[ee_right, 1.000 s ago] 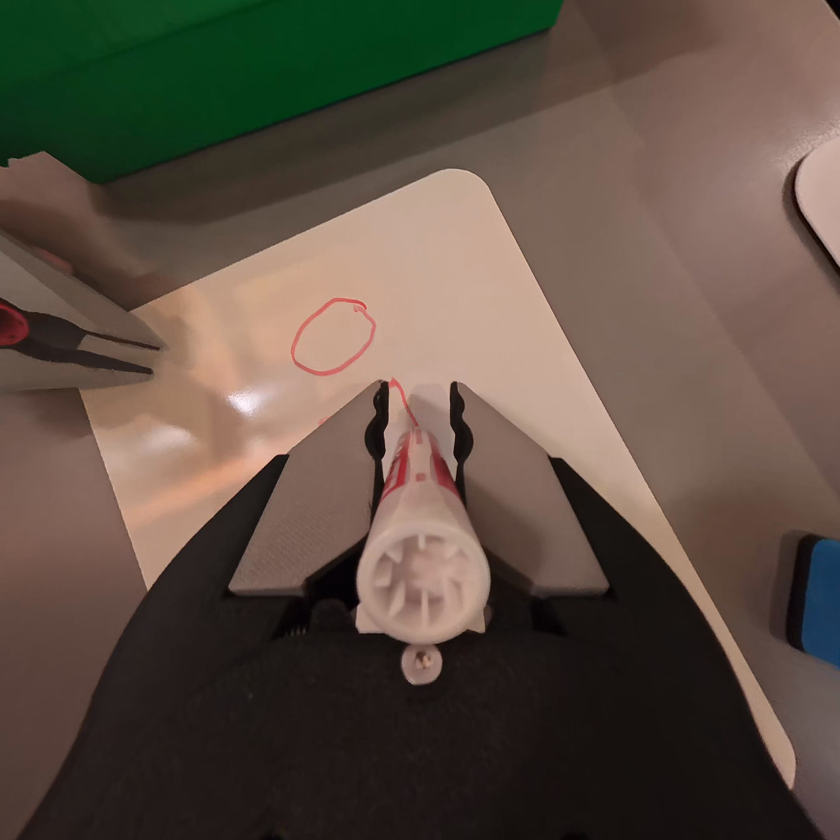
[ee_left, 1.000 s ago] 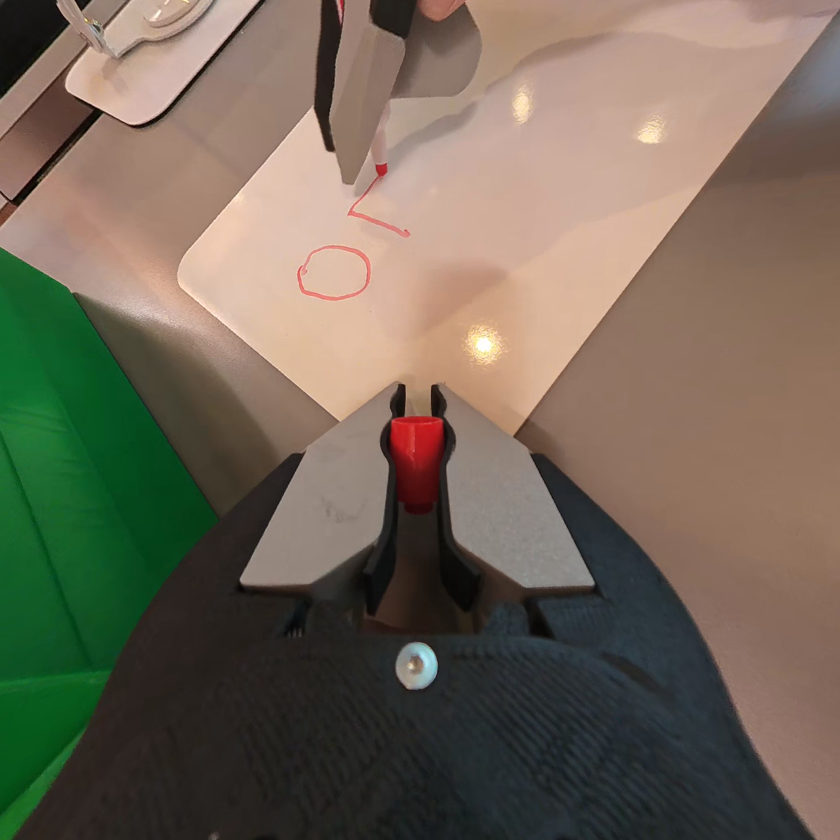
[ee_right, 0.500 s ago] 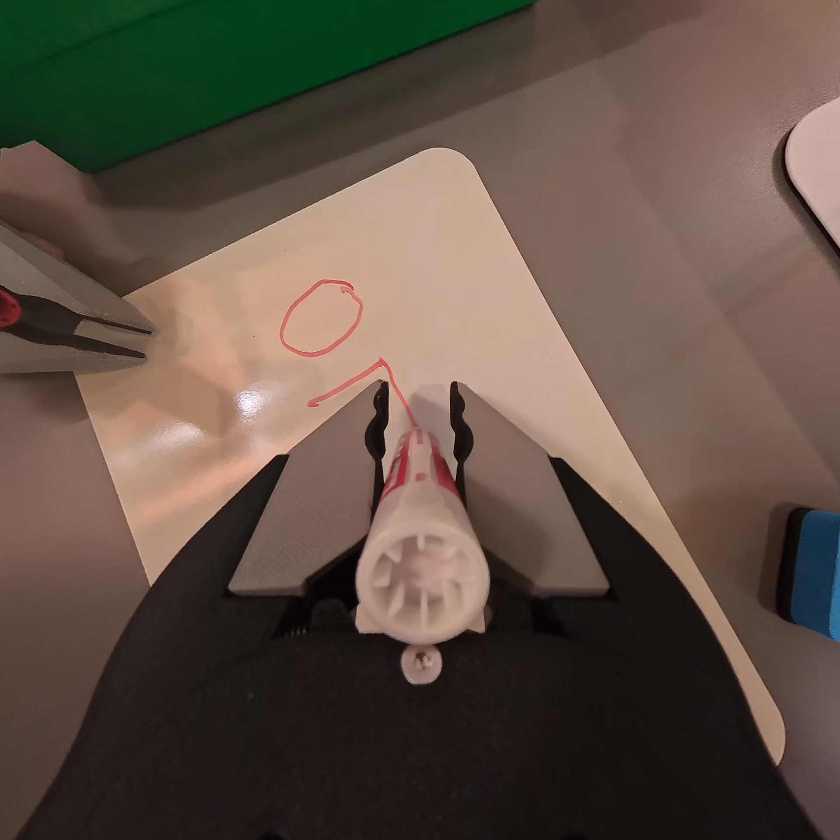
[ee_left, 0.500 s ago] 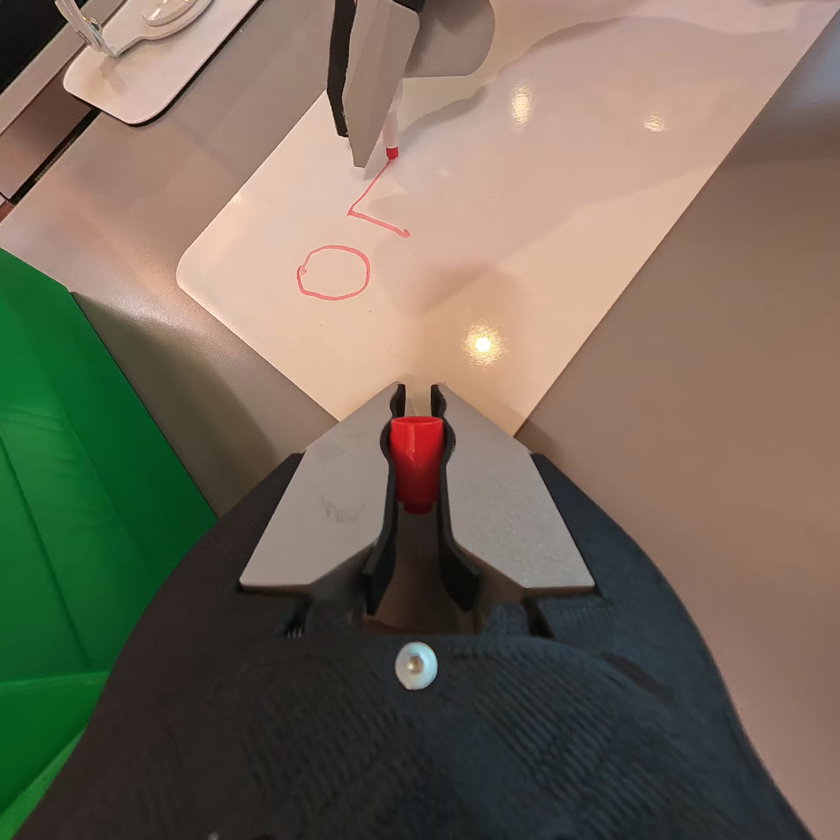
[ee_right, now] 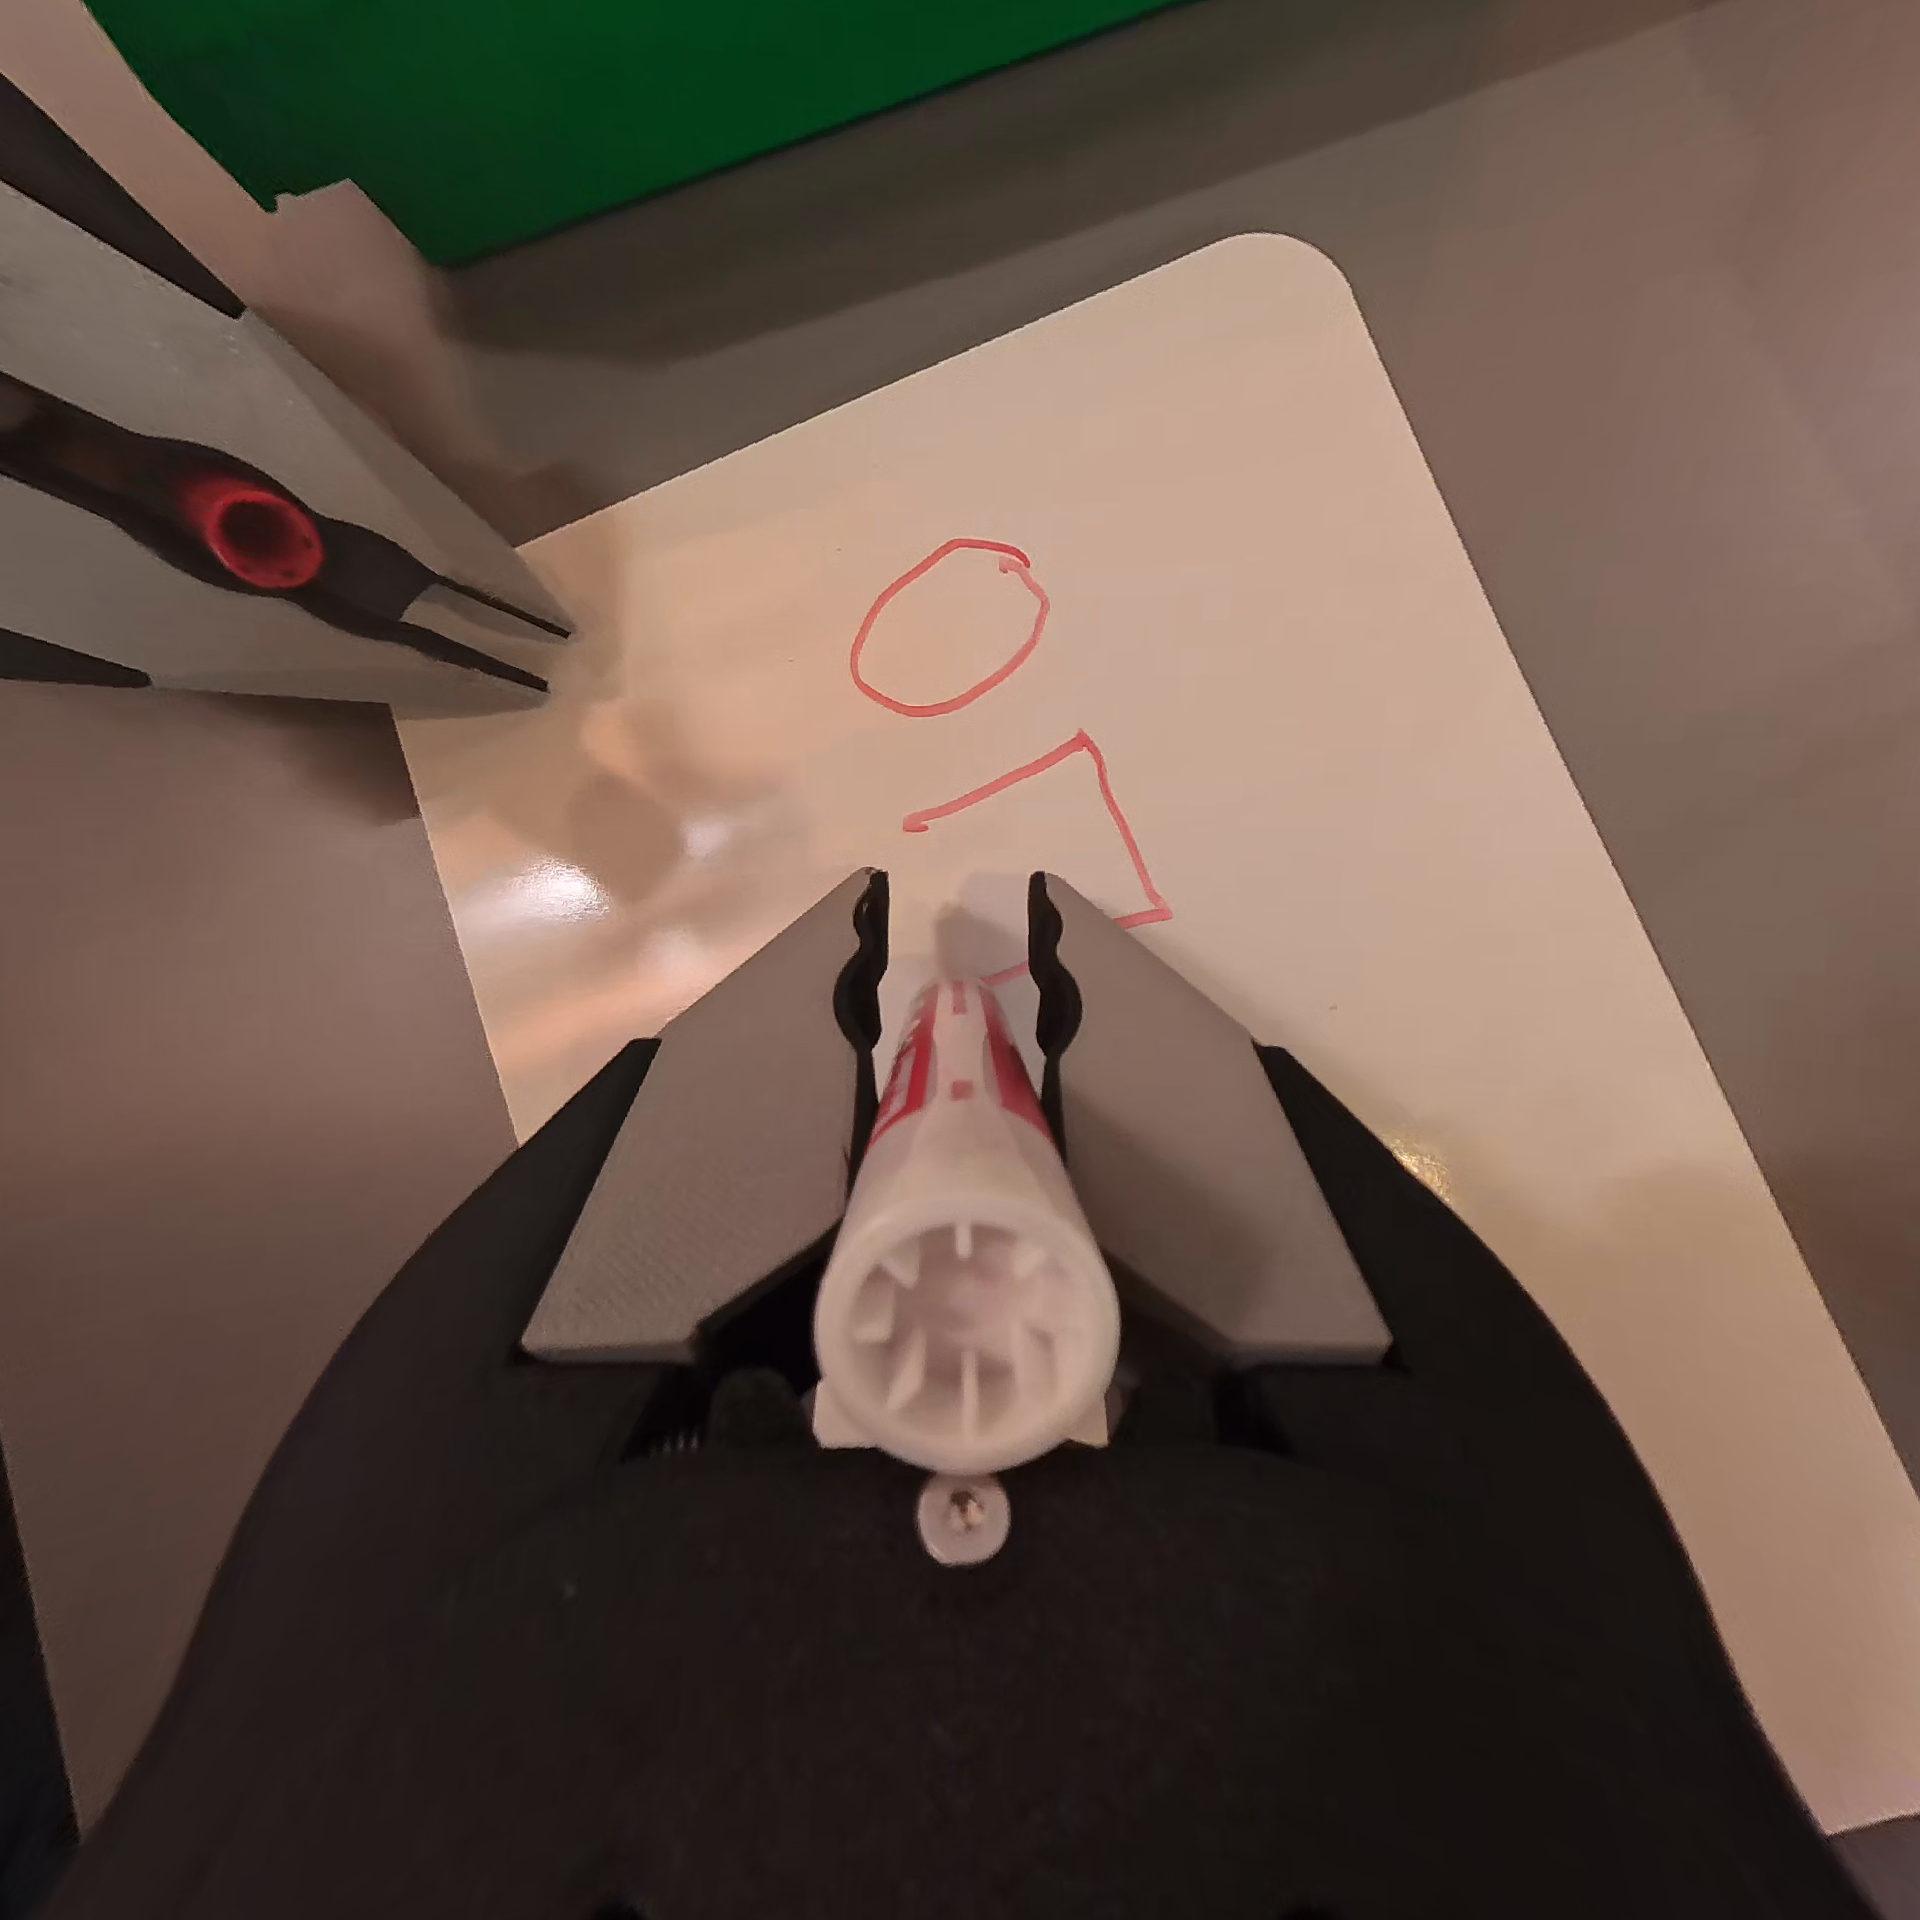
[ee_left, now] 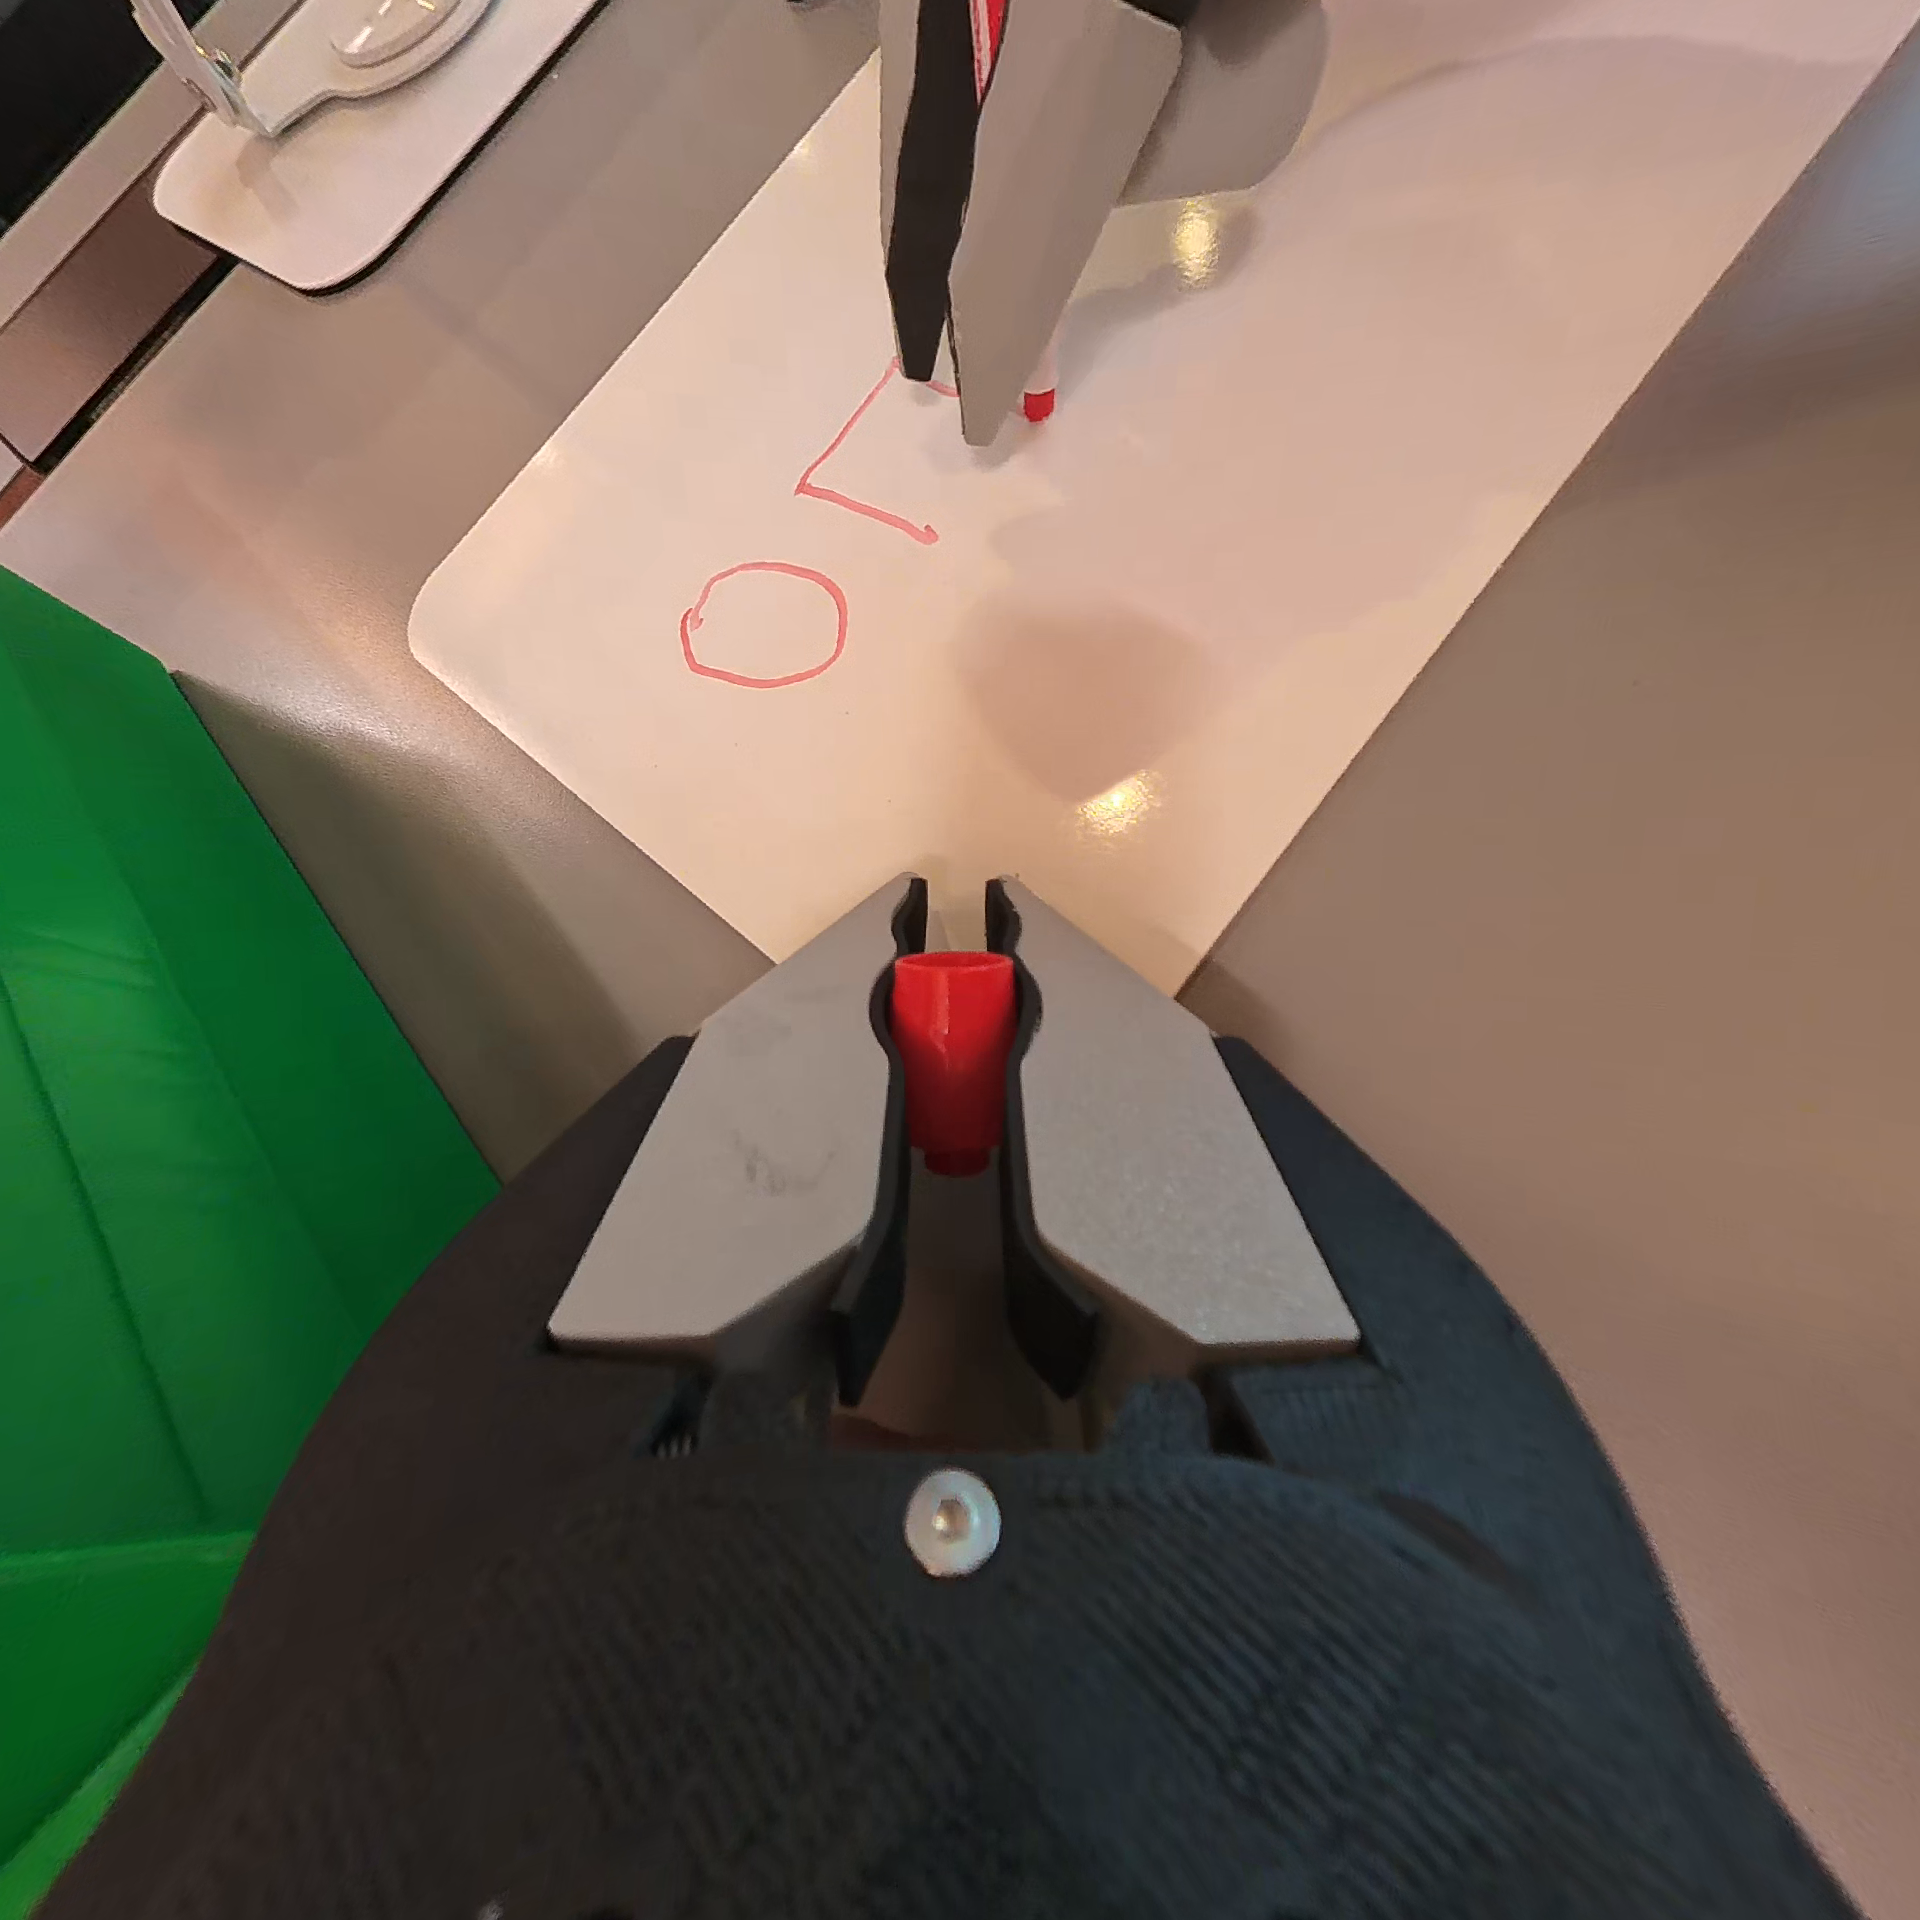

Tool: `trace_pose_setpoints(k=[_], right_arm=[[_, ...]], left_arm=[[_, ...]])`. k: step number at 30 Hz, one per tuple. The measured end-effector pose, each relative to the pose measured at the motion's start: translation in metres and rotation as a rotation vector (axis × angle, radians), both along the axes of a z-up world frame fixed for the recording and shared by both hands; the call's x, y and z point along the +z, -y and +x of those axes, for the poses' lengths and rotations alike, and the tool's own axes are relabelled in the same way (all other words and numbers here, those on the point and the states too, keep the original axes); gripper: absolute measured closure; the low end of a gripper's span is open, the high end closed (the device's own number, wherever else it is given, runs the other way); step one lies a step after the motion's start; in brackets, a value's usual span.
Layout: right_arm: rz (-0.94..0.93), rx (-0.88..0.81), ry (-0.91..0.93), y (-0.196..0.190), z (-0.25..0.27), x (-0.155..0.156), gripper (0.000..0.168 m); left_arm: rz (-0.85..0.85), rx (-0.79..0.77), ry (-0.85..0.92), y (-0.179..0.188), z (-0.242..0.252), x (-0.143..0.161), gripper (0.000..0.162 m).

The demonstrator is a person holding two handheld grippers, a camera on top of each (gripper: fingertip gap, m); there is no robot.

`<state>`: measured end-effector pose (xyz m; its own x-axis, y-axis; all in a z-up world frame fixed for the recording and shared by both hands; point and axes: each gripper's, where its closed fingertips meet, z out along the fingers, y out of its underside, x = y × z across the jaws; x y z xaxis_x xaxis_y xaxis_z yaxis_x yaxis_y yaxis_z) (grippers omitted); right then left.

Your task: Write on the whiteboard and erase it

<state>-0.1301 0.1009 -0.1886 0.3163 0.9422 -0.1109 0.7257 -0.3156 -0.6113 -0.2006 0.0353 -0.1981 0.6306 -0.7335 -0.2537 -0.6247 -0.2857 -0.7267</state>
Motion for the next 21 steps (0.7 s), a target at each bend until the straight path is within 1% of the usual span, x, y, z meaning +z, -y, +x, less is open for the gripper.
trace_pose_setpoints(k=[4,14,17,21], right_arm=[[-0.006,-0.001,-0.009,0.000,-0.005,0.000,0.143],[-0.001,0.035,-0.022,0.000,-0.040,0.001,0.143],[0.008,0.038,-0.014,0.000,-0.041,0.001,0.143],[0.003,-0.009,-0.077,-0.006,-0.032,0.010,0.143]], left_arm=[[0.000,0.000,0.000,0.000,0.000,0.000,0.152],[-0.001,0.002,0.000,0.000,0.000,0.000,0.152],[0.002,0.002,-0.002,0.000,0.000,0.000,0.152],[0.001,0.002,-0.001,0.000,0.000,0.000,0.152]])
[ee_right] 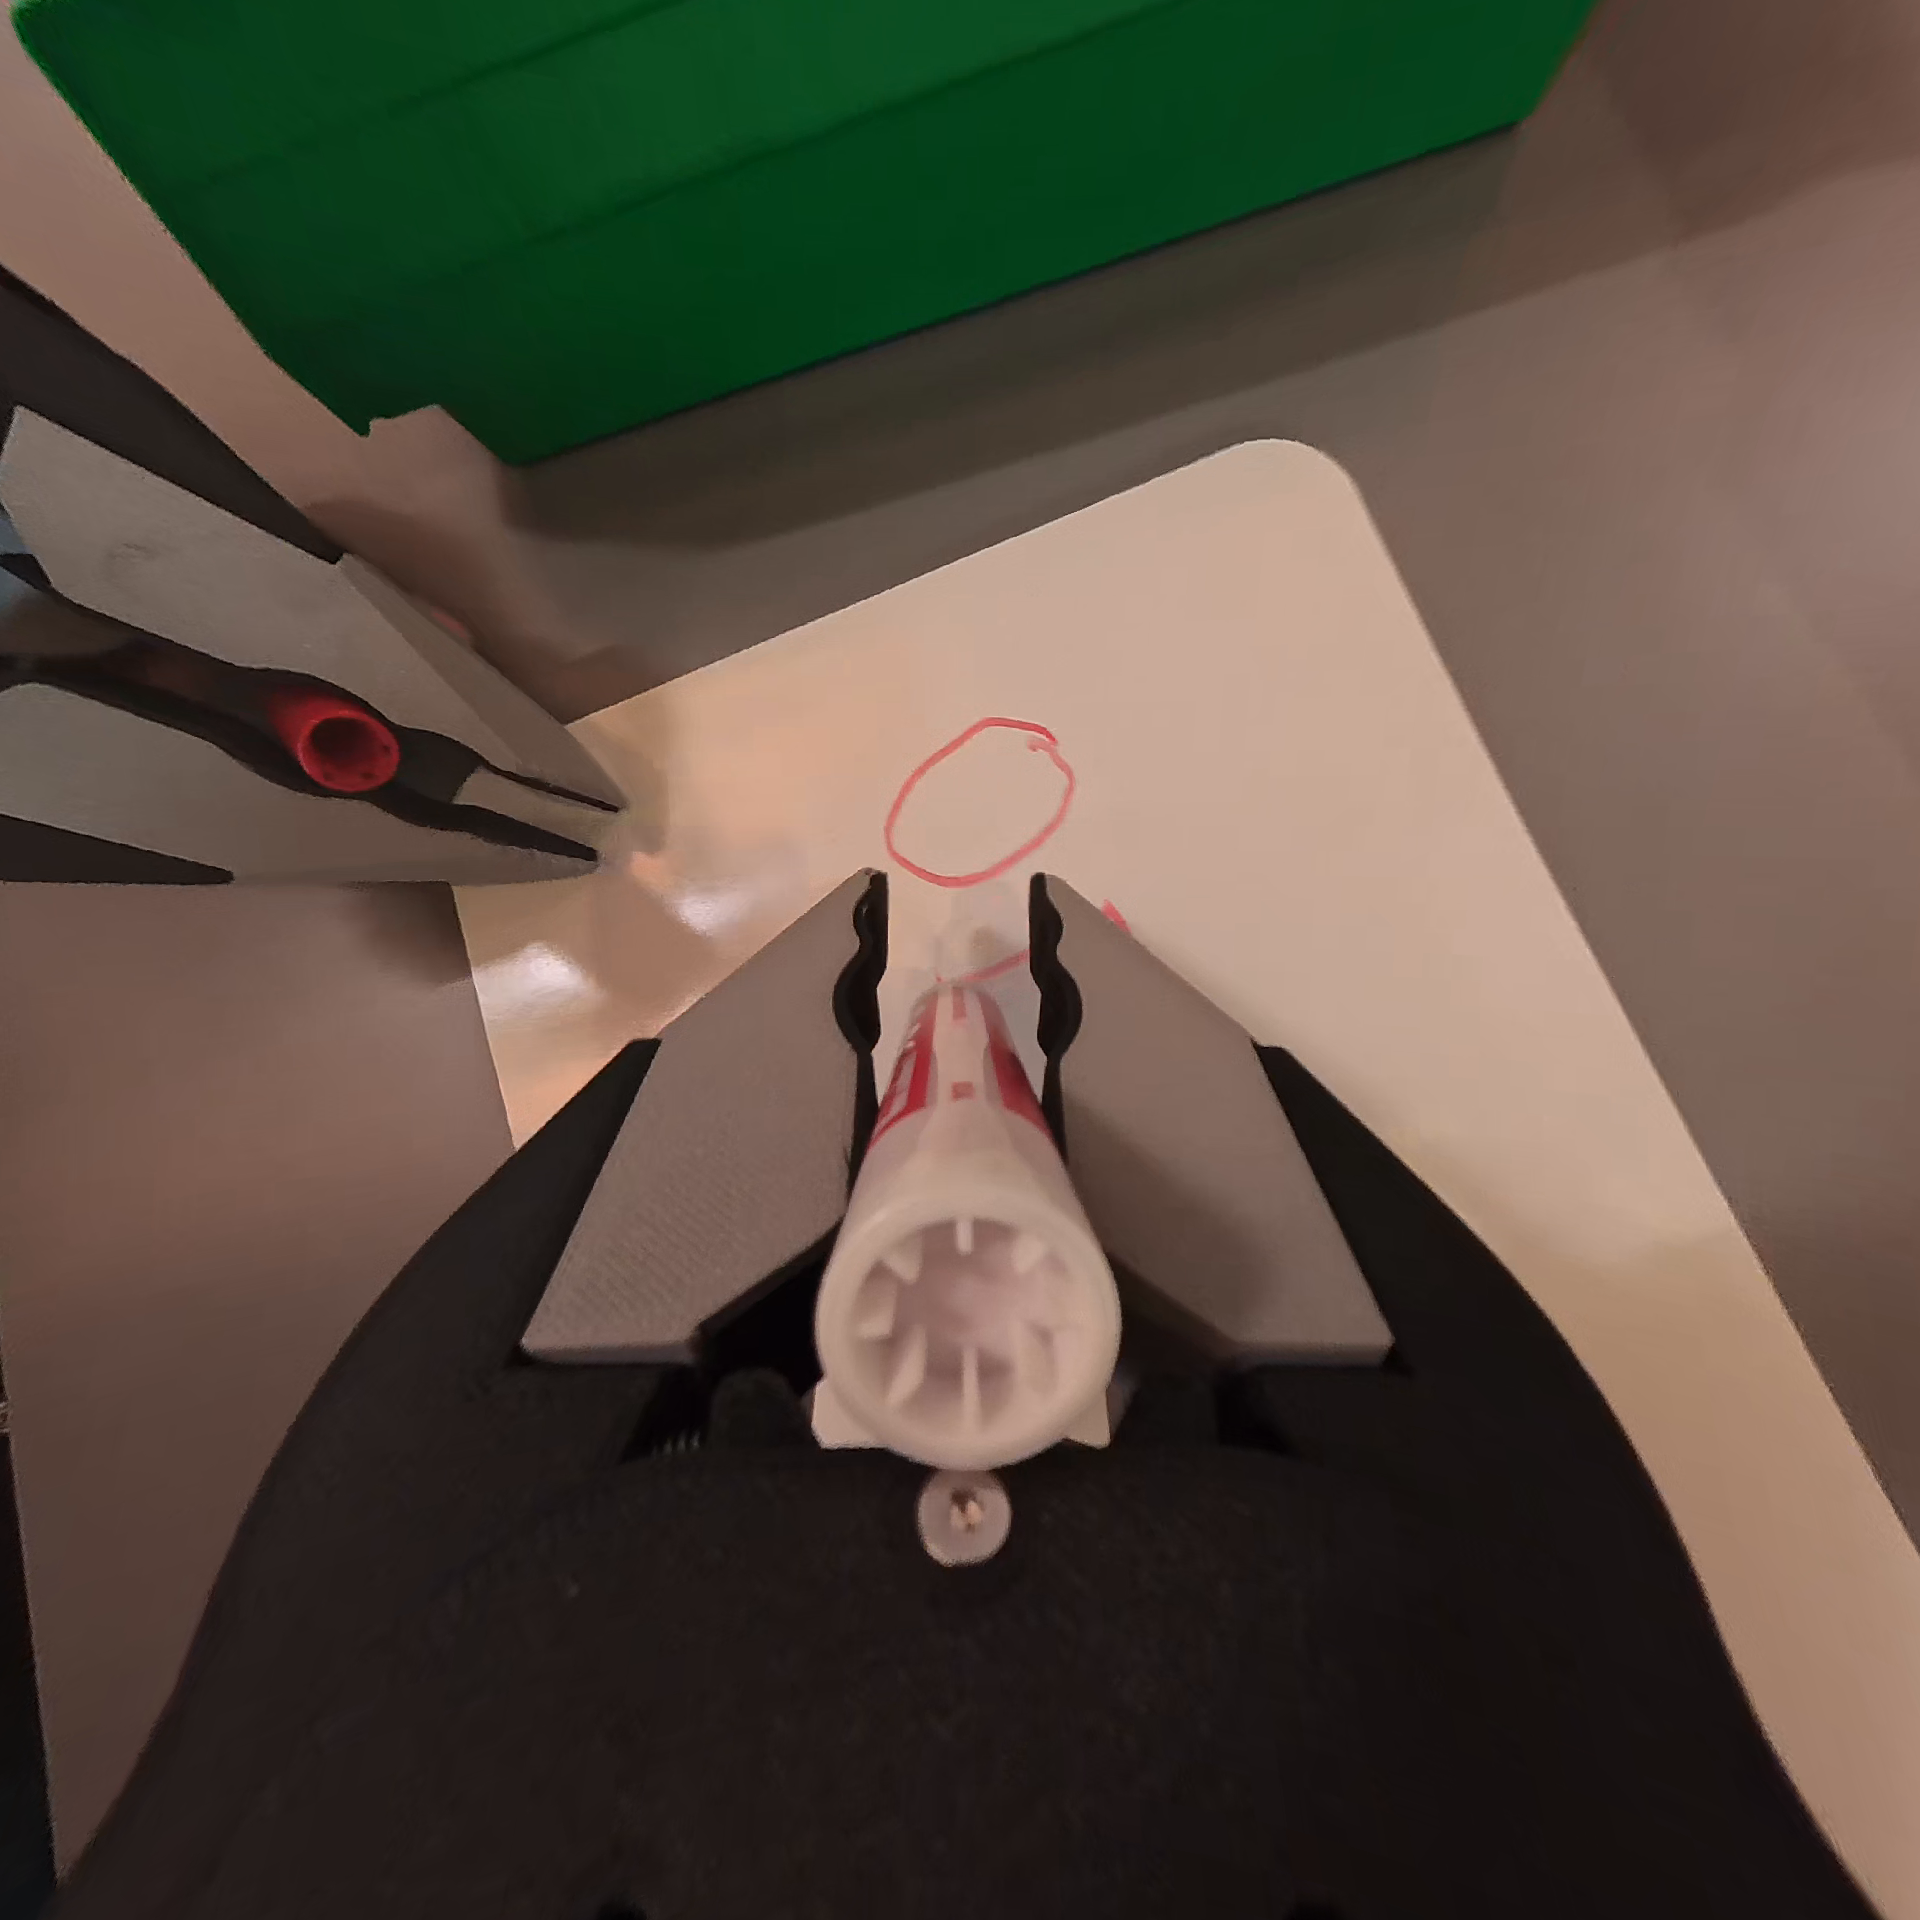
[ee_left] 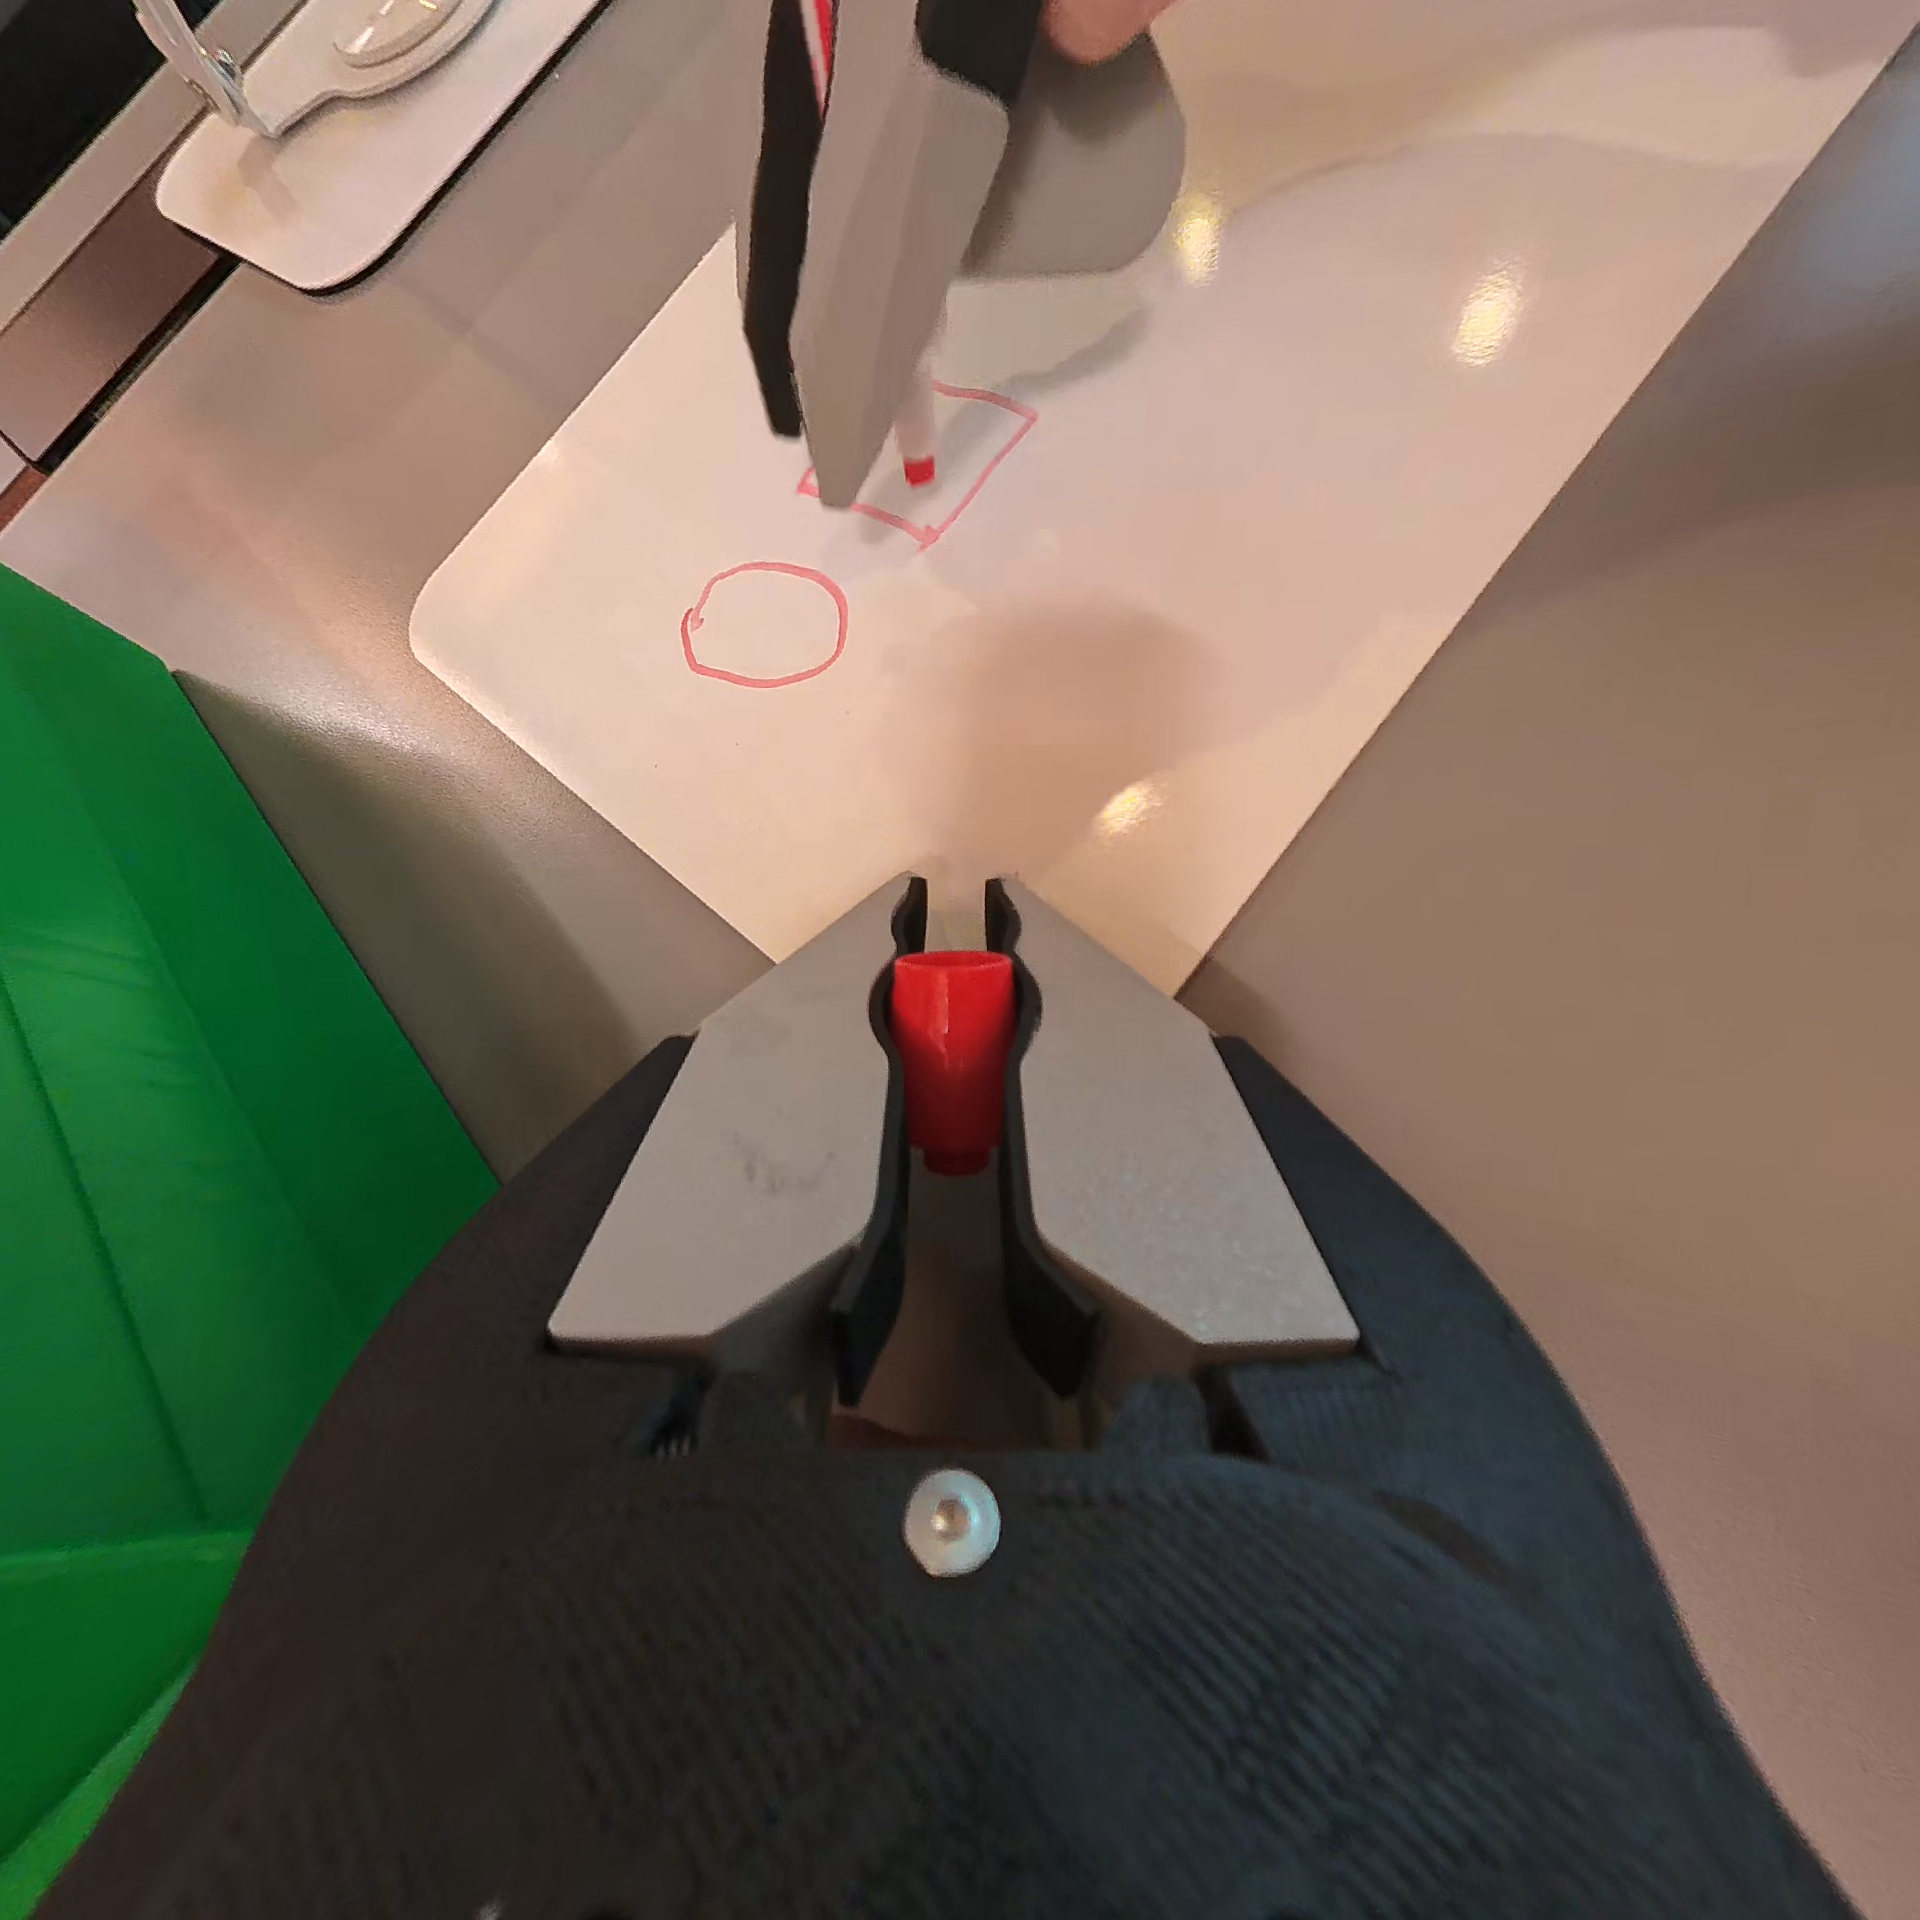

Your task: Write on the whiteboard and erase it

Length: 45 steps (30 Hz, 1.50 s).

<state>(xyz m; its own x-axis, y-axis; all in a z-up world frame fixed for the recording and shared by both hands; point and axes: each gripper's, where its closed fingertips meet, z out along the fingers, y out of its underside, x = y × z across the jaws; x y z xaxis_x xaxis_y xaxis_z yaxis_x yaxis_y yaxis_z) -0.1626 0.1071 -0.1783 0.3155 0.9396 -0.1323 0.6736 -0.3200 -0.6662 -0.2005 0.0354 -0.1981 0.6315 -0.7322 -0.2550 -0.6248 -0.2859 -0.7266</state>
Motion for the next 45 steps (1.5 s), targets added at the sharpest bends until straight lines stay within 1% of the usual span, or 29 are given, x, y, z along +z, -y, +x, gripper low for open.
trace_pose_setpoints(k=[7,21,32,37,40,45], right_arm=[[0.007,-0.085,0.002,-0.015,0.031,0.000,0.143],[0.020,-0.106,0.038,-0.018,0.038,-0.009,0.143],[0.019,-0.188,0.053,-0.021,0.082,-0.010,0.143],[-0.002,-0.202,-0.022,-0.021,0.077,0.000,0.143],[0.035,-0.217,0.013,-0.028,0.078,-0.003,0.143],[0.030,-0.211,0.012,-0.032,0.070,-0.005,0.143]], left_arm=[[-0.002,0.000,0.001,0.000,0.000,0.000,0.152],[0.000,0.000,0.000,0.000,0.000,0.000,0.152],[0.003,0.000,-0.003,0.000,0.000,0.000,0.152],[-0.001,0.002,0.000,0.000,0.000,0.000,0.152],[-0.002,0.004,0.001,0.000,0.000,0.000,0.152],[-0.006,0.003,0.005,0.000,0.000,0.000,0.152]])
